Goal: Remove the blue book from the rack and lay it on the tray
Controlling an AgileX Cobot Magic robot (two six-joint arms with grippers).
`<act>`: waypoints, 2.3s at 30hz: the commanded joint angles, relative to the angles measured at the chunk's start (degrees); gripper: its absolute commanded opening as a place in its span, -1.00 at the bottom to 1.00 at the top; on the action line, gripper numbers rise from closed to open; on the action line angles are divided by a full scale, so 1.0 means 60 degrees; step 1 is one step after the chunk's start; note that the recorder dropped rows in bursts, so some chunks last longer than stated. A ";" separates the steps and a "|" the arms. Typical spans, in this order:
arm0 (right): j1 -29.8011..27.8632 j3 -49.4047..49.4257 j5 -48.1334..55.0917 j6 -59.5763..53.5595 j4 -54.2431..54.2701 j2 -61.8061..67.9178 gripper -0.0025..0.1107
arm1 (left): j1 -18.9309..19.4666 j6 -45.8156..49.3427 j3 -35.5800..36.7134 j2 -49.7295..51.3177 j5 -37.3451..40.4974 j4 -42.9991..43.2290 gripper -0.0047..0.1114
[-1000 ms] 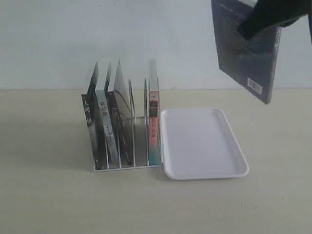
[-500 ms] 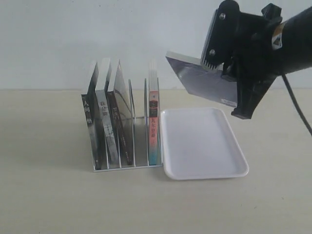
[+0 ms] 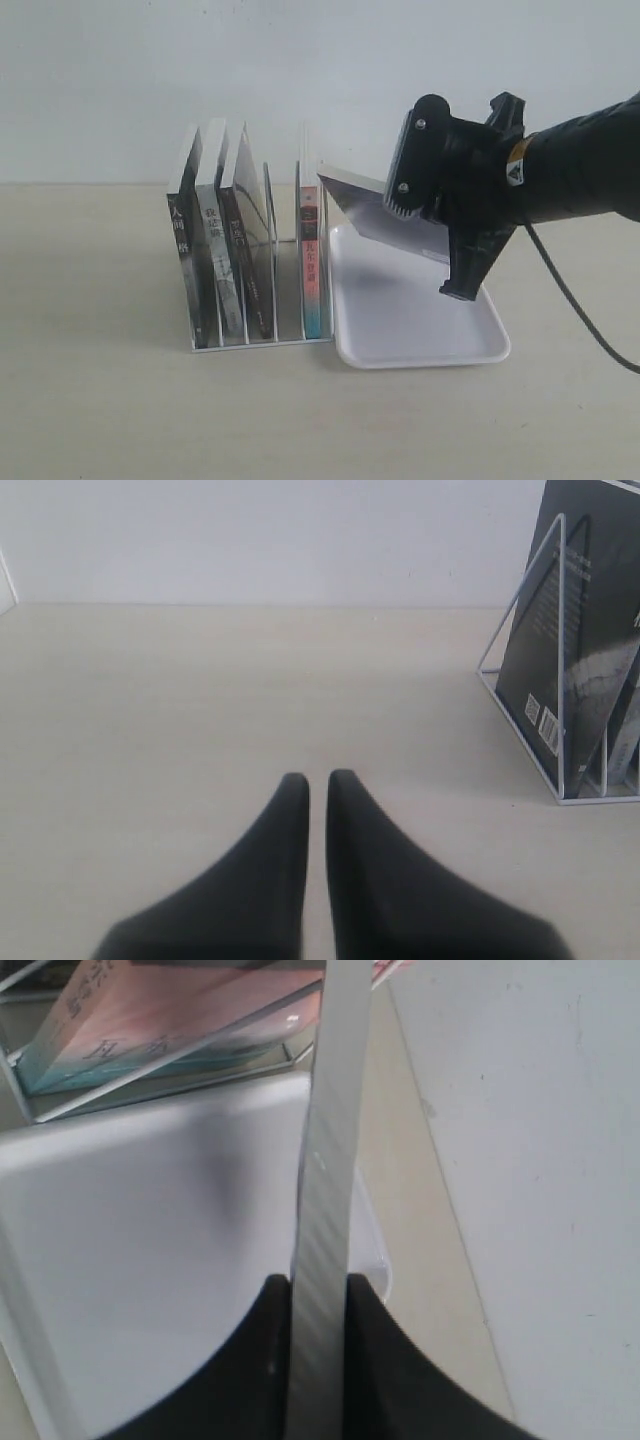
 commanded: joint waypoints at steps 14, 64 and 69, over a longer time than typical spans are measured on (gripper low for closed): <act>-0.0030 -0.0010 -0.0276 0.1142 0.0050 0.0493 -0.78 | -0.0076 0.0019 0.0037 -0.0021 -0.0037 0.0028 -0.81; -0.0030 -0.0010 0.4934 0.4351 0.1769 0.0498 -0.96 | -0.0076 0.0019 0.0037 -0.0021 -0.0037 0.0028 -0.81; -0.0030 -0.0010 0.4491 0.4399 0.1769 0.0498 -0.96 | -0.0076 0.0019 0.0037 -0.0021 -0.0037 0.0028 -0.81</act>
